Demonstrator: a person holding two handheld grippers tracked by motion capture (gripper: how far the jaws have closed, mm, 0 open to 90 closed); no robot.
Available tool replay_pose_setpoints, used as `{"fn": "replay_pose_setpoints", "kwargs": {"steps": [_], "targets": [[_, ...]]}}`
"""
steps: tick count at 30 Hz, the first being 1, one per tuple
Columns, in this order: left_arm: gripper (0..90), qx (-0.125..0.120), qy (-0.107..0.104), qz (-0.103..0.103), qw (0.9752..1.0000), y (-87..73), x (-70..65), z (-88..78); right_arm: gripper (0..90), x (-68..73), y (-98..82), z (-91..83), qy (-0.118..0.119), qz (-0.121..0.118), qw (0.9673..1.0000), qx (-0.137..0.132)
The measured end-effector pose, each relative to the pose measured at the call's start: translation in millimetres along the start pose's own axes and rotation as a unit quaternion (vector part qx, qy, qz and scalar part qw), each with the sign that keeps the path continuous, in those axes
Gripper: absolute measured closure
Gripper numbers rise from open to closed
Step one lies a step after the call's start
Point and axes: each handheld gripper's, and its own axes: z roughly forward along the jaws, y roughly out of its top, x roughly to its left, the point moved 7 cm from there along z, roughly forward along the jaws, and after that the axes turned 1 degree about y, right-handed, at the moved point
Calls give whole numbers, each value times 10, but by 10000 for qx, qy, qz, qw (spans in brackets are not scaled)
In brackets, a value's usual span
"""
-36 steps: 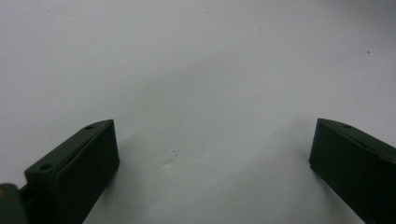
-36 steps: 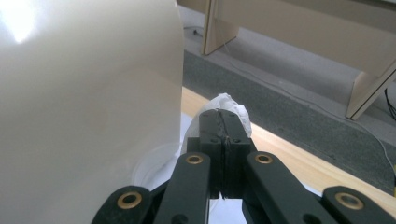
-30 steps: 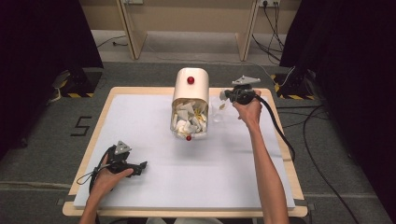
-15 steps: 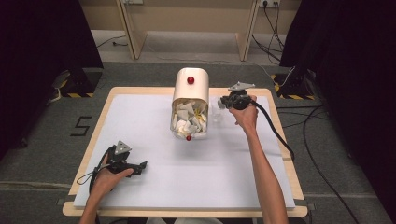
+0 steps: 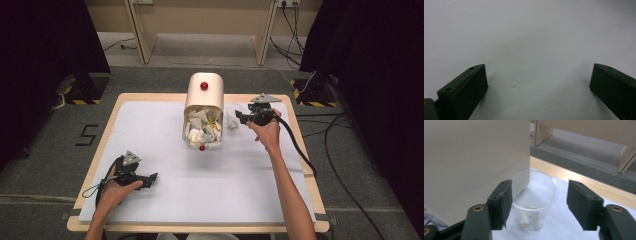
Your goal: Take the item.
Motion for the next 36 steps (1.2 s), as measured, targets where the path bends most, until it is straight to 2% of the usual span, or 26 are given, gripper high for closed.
{"fn": "replay_pose_setpoints", "kwargs": {"steps": [9,12,23,36], "targets": [[4,-2,-1,-2,10000,0,1,0,244,26,-46,1,-43,39,9999,83],[4,-5,-7,-5,10000,0,0,0,189,17,-46,-10,-18,155,9998,117],[4,-6,-7,-5,10000,0,0,-1,166,2,-24,-90,4,205,9998,37],[4,-7,-9,-11,10000,0,0,-1,169,39,-97,-140,31,175,9997,170]]}}
